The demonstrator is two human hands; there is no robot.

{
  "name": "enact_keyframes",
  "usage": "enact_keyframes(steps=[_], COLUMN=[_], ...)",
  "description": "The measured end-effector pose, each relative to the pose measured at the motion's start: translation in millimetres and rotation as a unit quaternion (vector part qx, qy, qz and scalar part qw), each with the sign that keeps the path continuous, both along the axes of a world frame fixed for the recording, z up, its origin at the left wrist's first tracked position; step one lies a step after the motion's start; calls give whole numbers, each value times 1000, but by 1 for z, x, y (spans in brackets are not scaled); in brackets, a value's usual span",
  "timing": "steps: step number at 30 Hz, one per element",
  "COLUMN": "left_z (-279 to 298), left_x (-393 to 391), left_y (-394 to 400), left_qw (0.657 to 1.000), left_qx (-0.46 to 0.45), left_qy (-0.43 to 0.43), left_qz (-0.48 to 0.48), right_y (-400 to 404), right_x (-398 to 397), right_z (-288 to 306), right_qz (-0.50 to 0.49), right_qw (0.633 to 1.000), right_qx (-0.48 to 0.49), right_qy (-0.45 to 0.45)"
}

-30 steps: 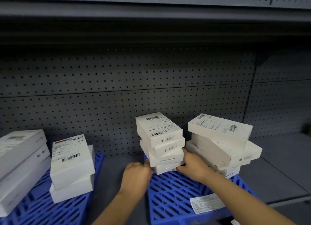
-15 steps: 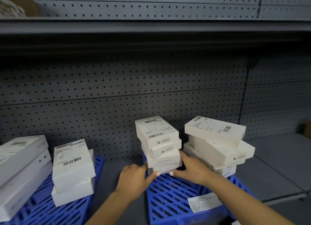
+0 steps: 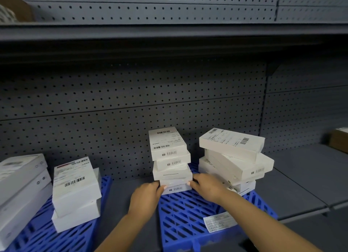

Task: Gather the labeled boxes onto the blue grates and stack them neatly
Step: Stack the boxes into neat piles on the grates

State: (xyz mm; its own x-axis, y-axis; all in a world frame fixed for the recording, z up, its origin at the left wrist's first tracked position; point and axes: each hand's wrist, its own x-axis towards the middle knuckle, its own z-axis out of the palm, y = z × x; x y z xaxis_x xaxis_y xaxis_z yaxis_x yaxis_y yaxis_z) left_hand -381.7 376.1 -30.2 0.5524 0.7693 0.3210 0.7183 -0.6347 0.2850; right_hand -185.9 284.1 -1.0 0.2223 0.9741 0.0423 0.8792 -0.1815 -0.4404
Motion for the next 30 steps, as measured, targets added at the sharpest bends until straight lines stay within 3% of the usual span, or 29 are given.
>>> enact_keyframes(steps=[11, 21, 26, 30], left_z=[0, -11, 15, 25], left_x=[-1, -33, -30, -16], left_y=[-5, -1, 1, -6], left_qw=[1000, 991, 991, 994], left_qx=[-6, -92, -54, 21], left_qy=[-13, -88, -122, -104], left_qz=[-10, -30, -27, -33], right_y=[0, -10, -13, -10], right_x=[-1, 3, -8, -16], right_z=[-11, -7, 15, 27], right_qz=[-13, -22, -3, -7], right_qw=[999, 990, 979, 986], right_qx=[30, 45, 149, 152], right_qy=[3, 131, 135, 72])
